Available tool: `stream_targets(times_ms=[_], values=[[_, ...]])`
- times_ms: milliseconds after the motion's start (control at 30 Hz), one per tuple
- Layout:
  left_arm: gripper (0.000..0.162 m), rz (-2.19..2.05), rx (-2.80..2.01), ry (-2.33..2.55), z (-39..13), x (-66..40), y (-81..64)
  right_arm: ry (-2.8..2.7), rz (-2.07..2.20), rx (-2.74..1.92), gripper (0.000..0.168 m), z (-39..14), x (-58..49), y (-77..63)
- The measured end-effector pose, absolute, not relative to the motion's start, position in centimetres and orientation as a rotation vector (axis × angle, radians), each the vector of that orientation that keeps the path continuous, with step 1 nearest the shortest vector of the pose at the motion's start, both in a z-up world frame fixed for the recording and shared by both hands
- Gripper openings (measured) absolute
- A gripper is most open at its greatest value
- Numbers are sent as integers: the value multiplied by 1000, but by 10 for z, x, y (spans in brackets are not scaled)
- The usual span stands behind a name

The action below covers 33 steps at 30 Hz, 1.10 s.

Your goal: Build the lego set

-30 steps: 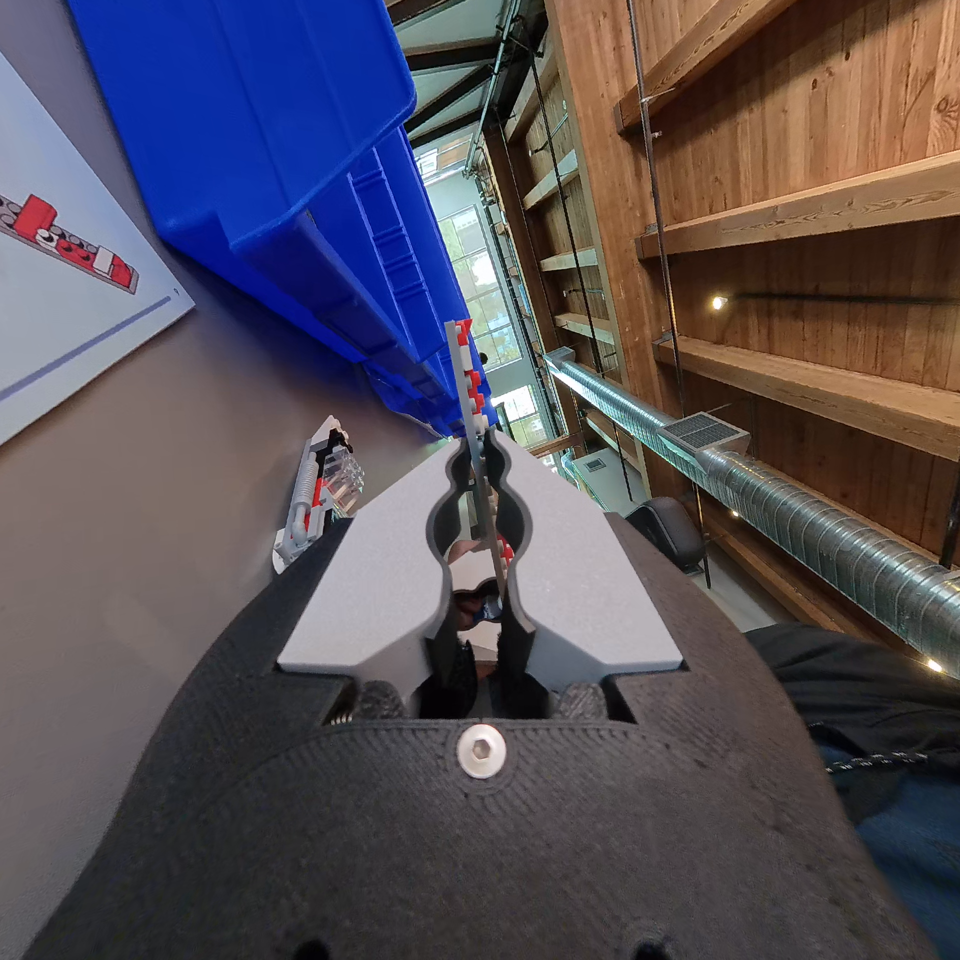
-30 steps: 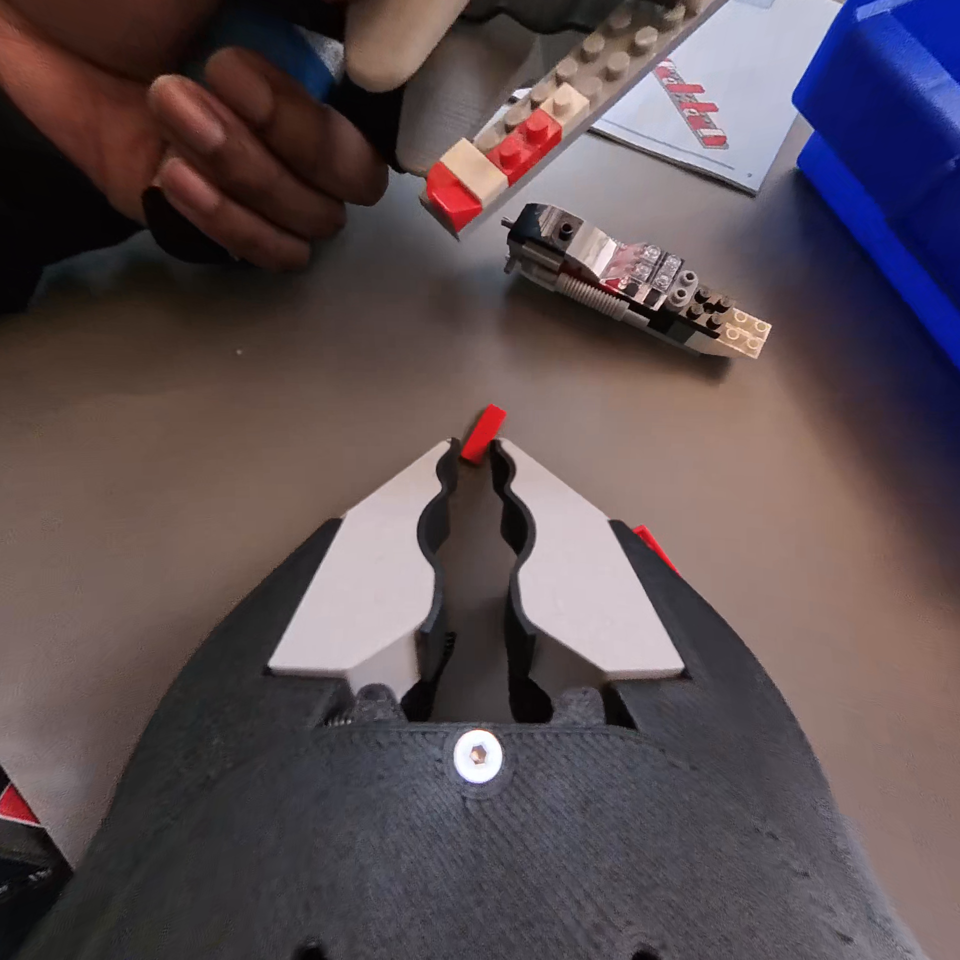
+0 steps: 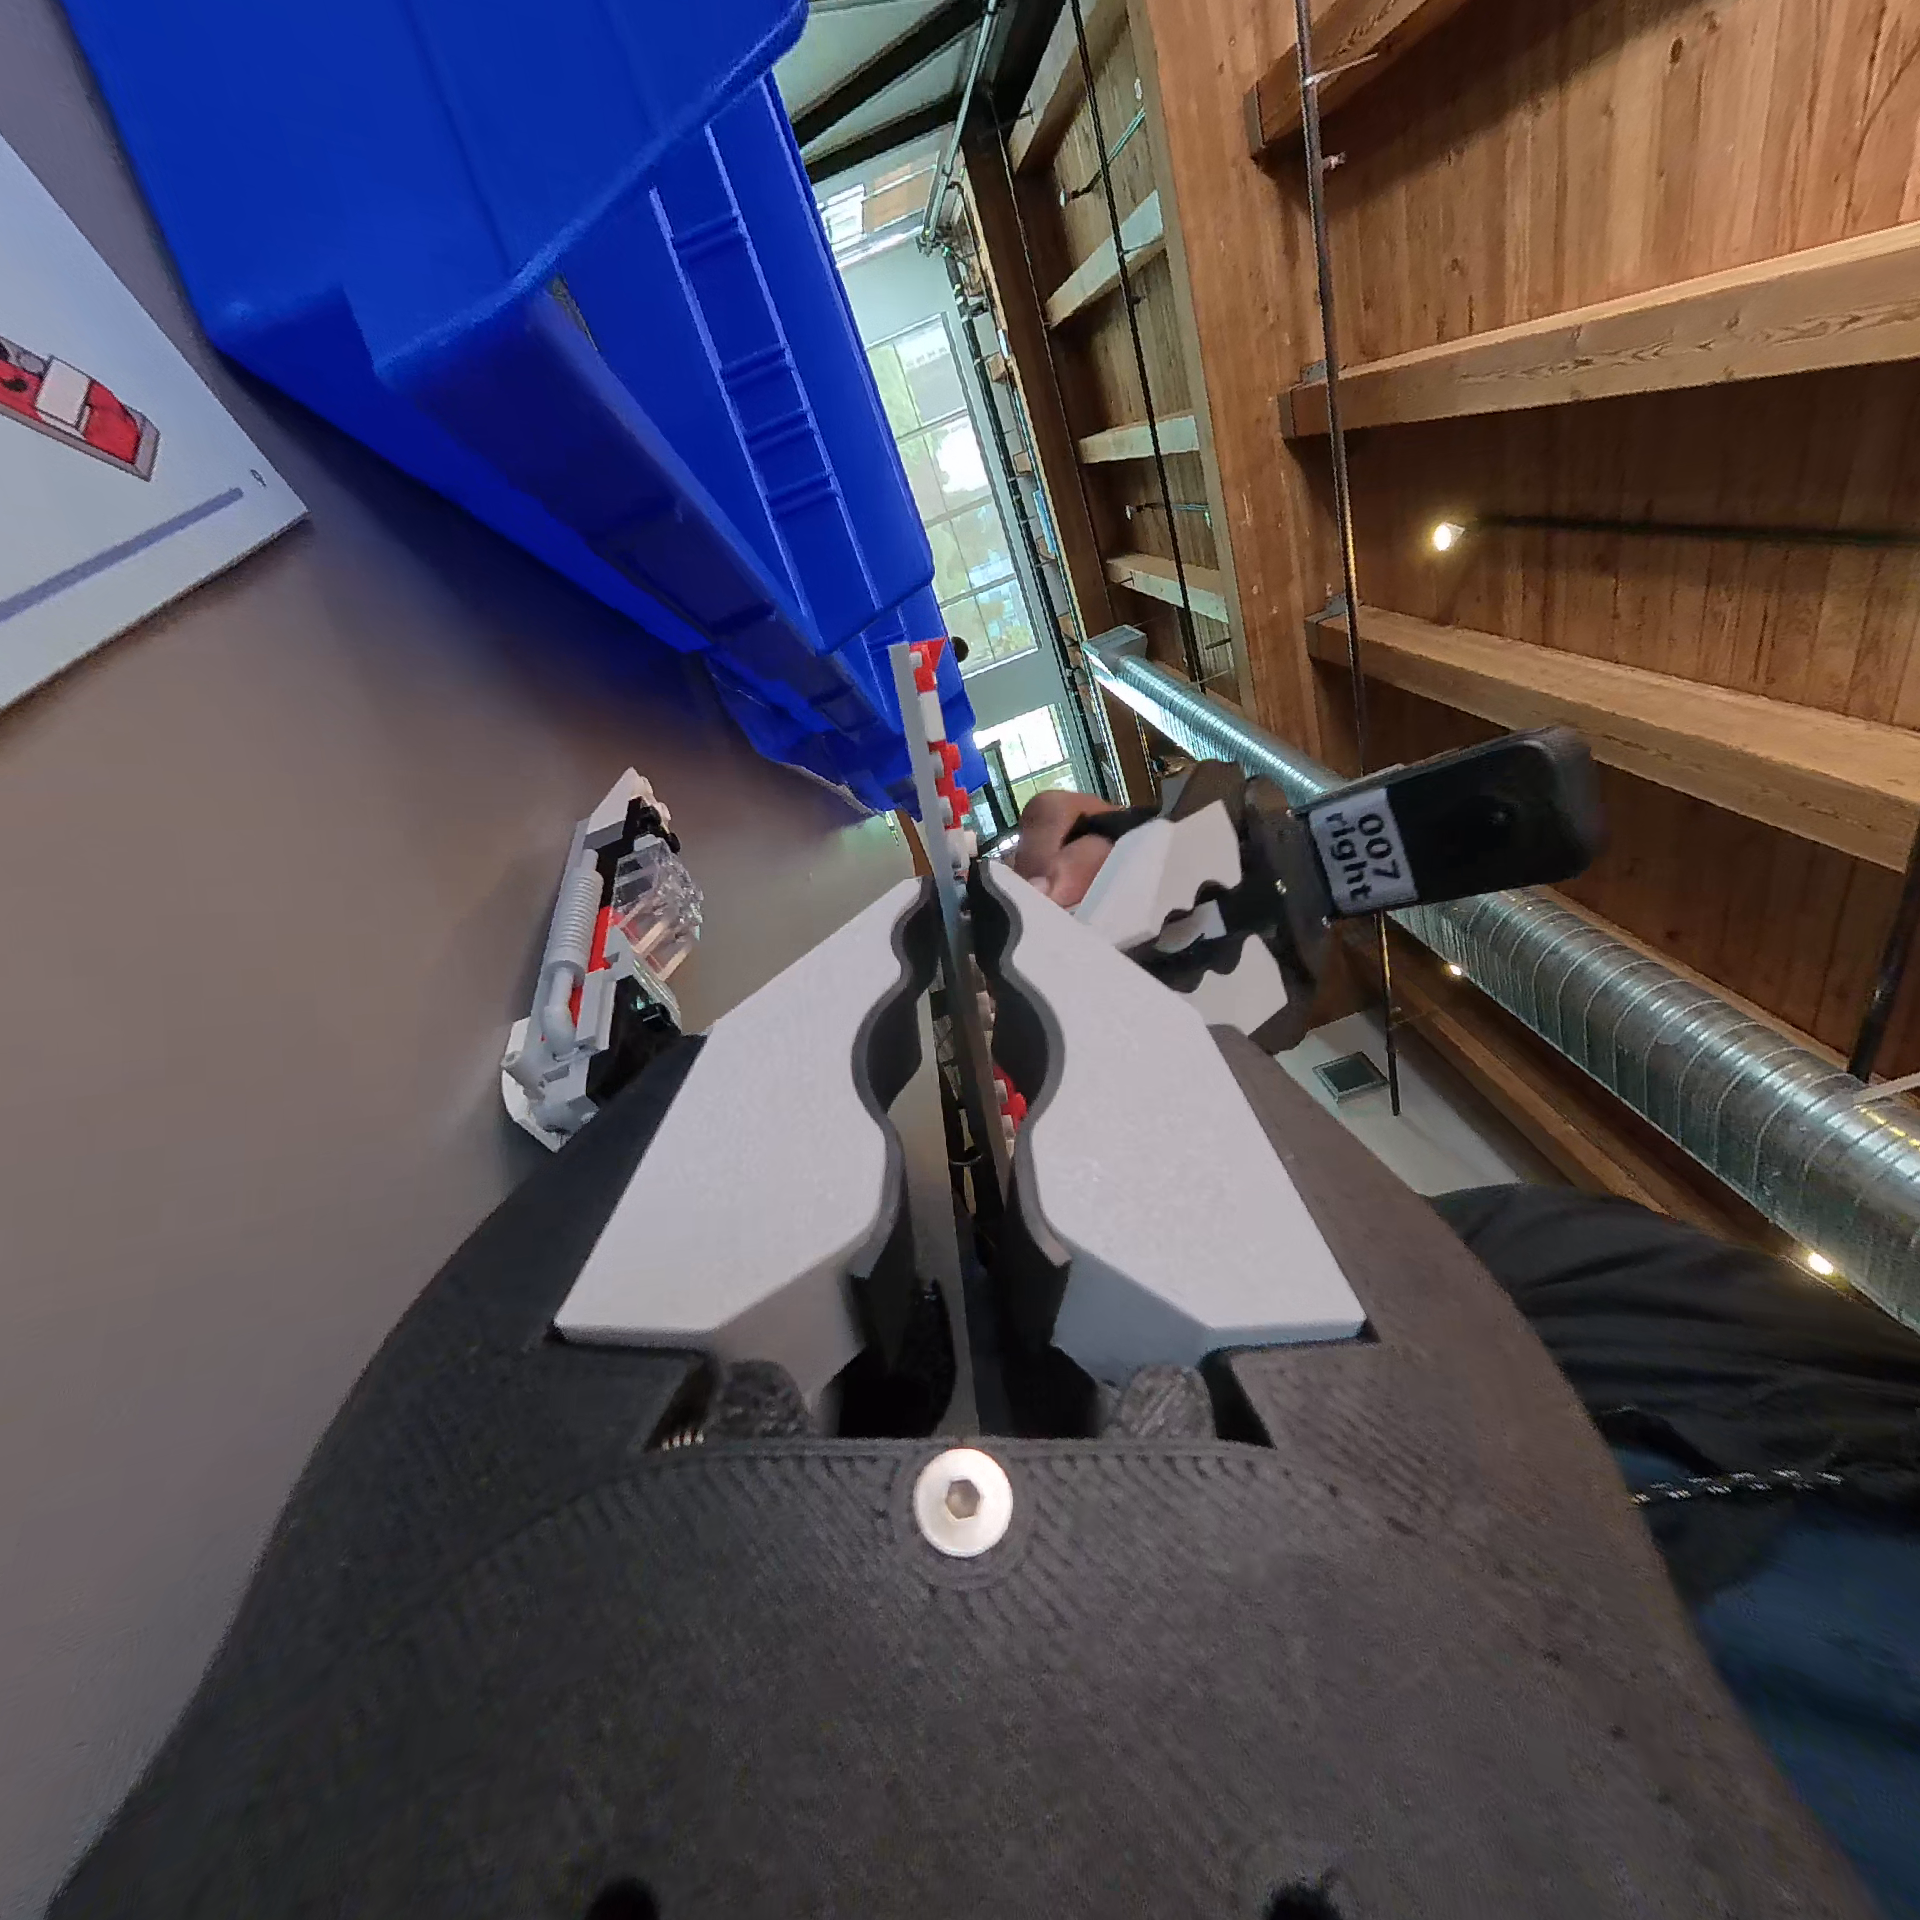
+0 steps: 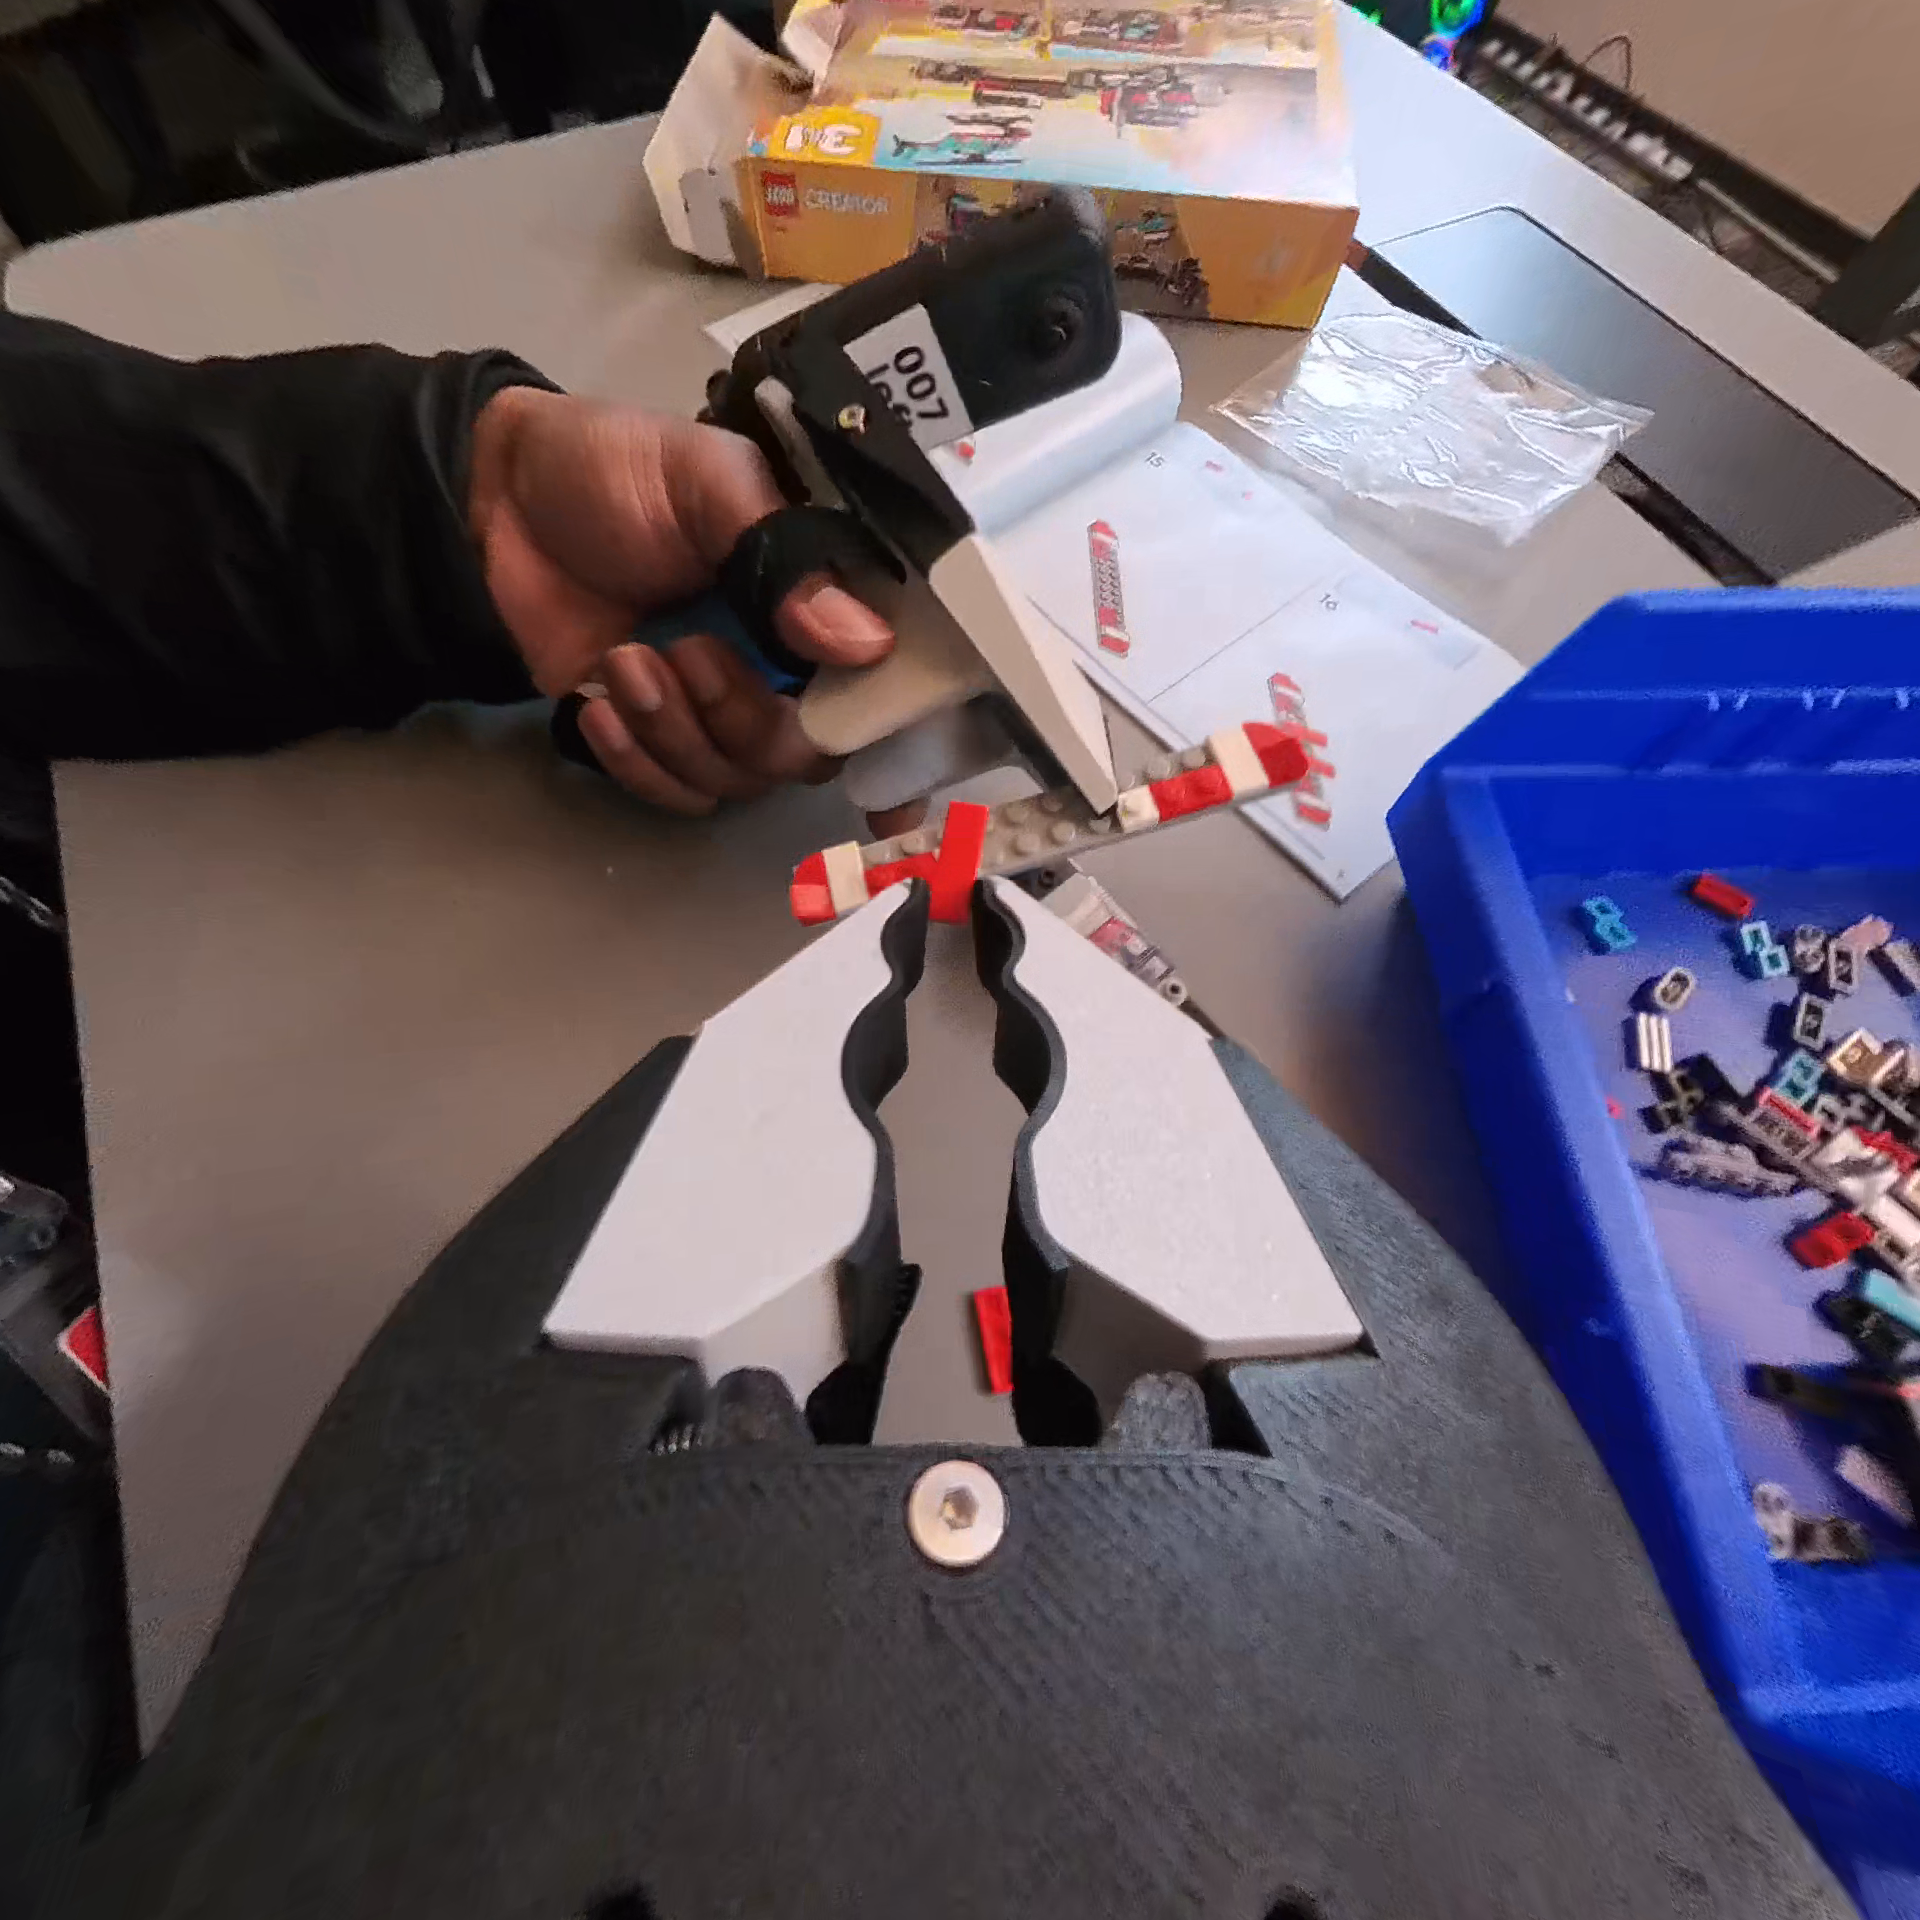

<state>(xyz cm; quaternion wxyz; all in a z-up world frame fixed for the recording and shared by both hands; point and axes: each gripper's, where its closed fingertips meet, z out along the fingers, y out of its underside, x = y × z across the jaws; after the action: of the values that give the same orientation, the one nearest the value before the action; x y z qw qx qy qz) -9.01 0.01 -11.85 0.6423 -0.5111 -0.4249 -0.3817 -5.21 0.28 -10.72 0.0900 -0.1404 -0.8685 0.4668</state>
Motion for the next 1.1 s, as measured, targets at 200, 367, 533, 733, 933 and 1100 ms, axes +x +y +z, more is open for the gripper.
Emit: stream_targets(times_ms=[200,367,533,733,933,1100], values=[[5,-871,-1183,-963,-120,-88,2,-2638,1322,-306,8,-111,-59,-8],[5,-871,-1180,-966,-120,-88,1,-2673,1284,-292,8,-119,-60,-10],[5,-864,-1192,-968,-121,-88,2,-2682,1278,-295,9,-122,-61,-9],[5,-860,-1198,-972,-122,-88,3,-2690,1270,-293,9,-124,-62,-9],[5,-850,-1206,-983,-123,-88,3,-2693,1261,-299,9,-126,-62,-8],[5,-847,-1205,-988,-124,-89,3,-2687,1271,-311,9,-125,-63,-7]])
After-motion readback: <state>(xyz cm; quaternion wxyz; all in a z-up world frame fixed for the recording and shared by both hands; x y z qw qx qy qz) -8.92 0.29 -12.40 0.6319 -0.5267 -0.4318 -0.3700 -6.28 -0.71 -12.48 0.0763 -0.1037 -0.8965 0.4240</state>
